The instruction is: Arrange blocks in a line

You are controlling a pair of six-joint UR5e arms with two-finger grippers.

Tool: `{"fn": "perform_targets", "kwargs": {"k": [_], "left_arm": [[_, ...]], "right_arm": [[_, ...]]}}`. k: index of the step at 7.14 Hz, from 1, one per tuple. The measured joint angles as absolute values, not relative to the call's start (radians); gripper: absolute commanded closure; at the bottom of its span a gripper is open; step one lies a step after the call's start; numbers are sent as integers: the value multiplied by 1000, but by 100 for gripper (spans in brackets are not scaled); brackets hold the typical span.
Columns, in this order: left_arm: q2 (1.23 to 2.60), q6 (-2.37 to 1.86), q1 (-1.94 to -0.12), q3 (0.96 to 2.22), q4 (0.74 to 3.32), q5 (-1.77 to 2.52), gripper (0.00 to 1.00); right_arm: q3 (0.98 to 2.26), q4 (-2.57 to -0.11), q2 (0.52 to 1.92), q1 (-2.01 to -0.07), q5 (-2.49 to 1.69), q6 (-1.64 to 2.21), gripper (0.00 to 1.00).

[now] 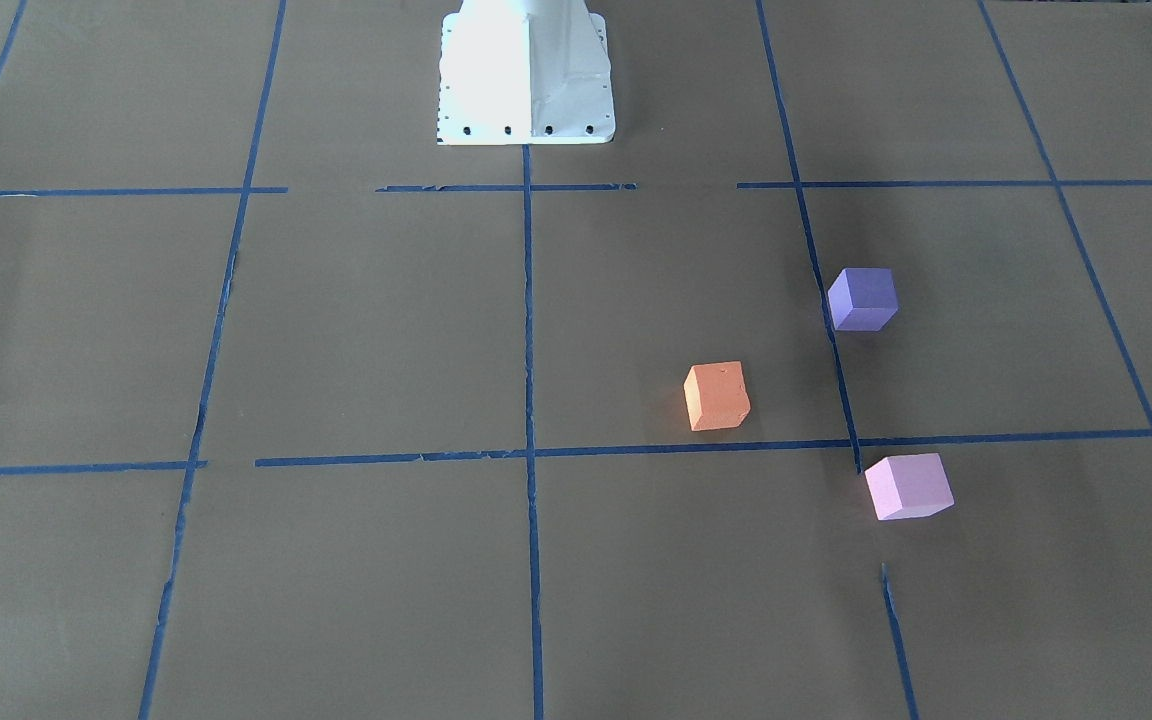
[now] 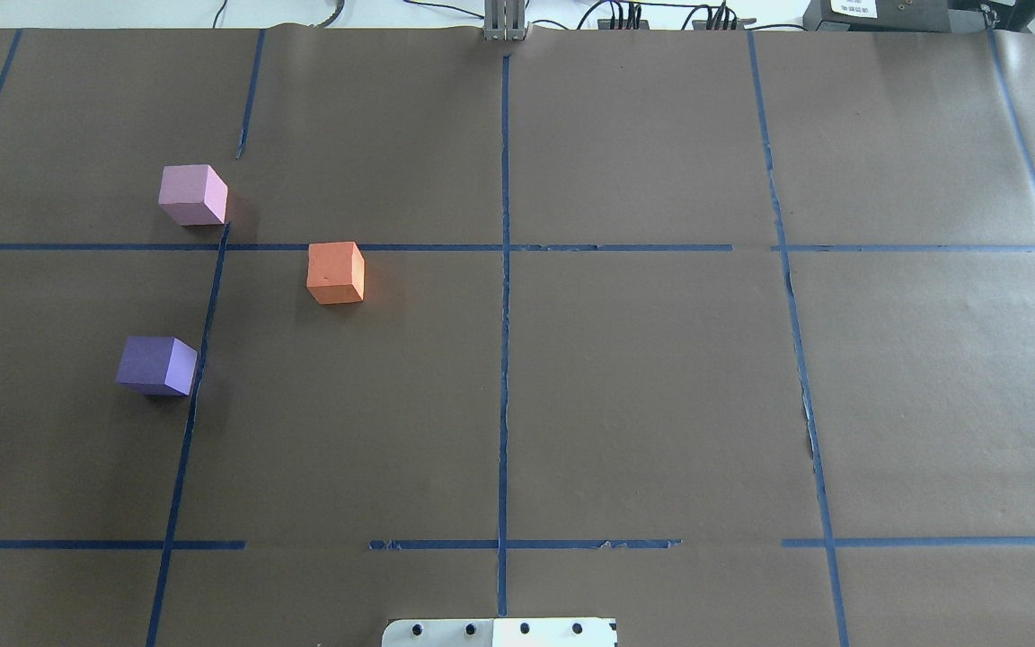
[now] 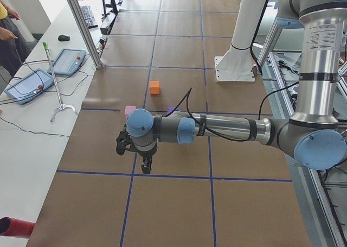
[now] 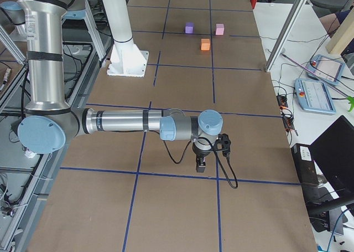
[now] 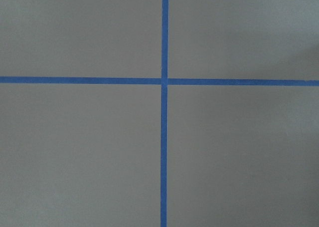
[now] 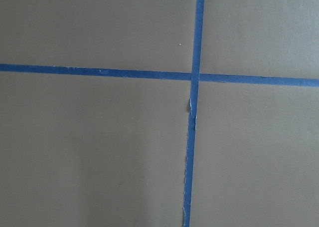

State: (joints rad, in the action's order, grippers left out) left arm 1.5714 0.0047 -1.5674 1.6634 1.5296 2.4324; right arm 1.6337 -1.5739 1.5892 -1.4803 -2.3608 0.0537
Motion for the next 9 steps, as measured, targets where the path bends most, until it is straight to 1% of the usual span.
{"fn": "perform_targets", "kwargs": {"k": [1,2,6,9], "left_arm": [[1597,-22,-1525,1666,1533,2430,0],[1653,-84,-1446,1671,1532,2416,0],[1951,-480,-1120,1680,1529,2341,0],[2100,-712,-918,1664,1531,2292,0]], "right_arm": [[1634,-1574,1589,-1480,-2361,54,0],[1634,-1574,1589,-1480,-2361,54,0],[1634,-1574,1589,-1480,-2361,54,0],[1634,-1574,1589,-1480,-2361,54,0]]}}
